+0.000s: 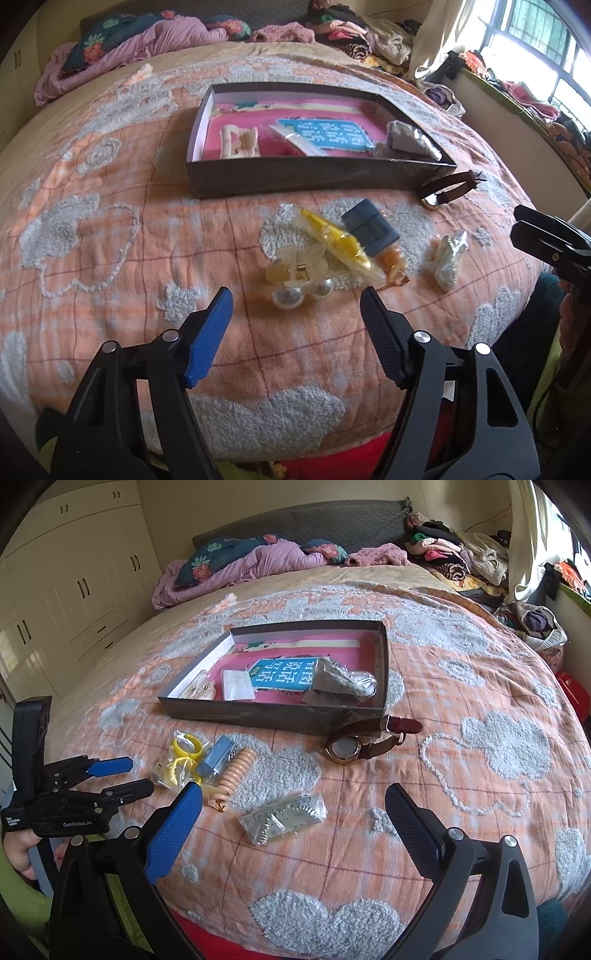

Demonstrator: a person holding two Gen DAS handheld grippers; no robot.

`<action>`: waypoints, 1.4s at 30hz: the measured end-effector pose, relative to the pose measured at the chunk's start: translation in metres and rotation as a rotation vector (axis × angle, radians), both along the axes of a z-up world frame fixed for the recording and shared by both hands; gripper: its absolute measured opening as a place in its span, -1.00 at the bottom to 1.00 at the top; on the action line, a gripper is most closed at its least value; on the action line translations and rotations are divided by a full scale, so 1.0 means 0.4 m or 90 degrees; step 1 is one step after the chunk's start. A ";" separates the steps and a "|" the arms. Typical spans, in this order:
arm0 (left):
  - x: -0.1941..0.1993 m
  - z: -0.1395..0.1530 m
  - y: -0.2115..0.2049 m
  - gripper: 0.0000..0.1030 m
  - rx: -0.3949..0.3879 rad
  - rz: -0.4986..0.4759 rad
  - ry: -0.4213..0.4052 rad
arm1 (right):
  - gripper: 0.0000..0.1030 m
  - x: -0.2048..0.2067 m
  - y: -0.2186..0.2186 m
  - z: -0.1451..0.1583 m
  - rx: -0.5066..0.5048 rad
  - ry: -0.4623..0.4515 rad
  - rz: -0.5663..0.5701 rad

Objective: Organize jewelry
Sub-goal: 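Withdraw both tools from the box toward the remaining yellow clip and items, then grasp the clear claw clip with left tool while right tool grasps silver bag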

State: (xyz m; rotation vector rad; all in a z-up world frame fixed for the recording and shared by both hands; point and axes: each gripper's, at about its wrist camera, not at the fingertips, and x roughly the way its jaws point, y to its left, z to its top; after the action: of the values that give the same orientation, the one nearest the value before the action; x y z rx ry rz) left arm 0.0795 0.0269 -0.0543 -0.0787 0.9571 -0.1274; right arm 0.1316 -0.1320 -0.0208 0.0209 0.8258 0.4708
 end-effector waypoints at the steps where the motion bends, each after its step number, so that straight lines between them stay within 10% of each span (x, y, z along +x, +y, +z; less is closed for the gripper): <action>1: 0.003 -0.007 0.003 0.23 -0.002 0.003 0.004 | 0.91 0.002 0.001 -0.006 -0.003 0.005 0.000; 21: 0.066 -0.059 0.018 0.22 0.000 0.036 0.006 | 0.91 0.020 0.043 -0.110 -0.047 0.059 0.018; 33: 0.082 -0.062 0.051 -0.39 0.016 0.058 -0.004 | 0.91 0.025 0.087 -0.142 -0.084 0.050 0.040; 42: 0.070 -0.059 0.067 -0.40 -0.003 0.061 -0.010 | 0.91 0.044 0.117 -0.180 -0.134 0.023 0.052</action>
State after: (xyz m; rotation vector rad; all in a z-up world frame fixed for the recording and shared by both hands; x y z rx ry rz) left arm 0.1074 0.0538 -0.0777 -0.1267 0.9356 -0.0419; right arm 0.1494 -0.0852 -0.0927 -0.1992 0.9114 0.4587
